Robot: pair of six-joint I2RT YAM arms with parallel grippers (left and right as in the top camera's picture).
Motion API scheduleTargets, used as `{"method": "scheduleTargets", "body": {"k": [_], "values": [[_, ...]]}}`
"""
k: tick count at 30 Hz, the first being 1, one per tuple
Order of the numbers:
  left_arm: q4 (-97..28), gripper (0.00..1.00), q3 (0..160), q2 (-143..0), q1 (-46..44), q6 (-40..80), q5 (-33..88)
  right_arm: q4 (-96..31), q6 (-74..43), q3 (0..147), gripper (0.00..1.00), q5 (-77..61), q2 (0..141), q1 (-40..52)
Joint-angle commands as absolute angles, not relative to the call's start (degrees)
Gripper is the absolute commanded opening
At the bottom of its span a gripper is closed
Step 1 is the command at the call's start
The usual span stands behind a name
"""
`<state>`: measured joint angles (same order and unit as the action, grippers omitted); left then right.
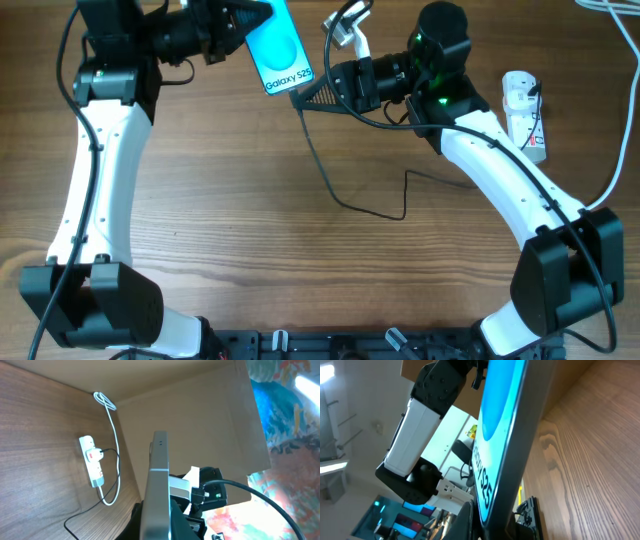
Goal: Plug charger to phone and switch on socket
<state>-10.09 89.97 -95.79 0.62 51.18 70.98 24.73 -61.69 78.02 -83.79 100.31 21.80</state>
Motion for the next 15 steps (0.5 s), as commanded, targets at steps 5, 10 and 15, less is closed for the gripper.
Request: {"method": "scheduleTargets", "body": {"k": [5, 10, 15], "values": [[-13.9, 0.04, 89.1, -95.7, -4.1, 42.1, 75.6, 27.9, -61.7, 80.1, 0.04, -75.8, 100.0, 22.1], [-19.2, 0.04, 89.1, -95.7, -4.1, 37.7, 75.6, 27.9, -61.8, 80.1, 0.04, -75.6, 100.0, 21.8], [-19.1, 0.04, 89.1, -95.7, -3.8, 37.7, 74.7, 26.3, -61.5, 80.1, 0.13, -77.4, 100.0, 21.8]]}}
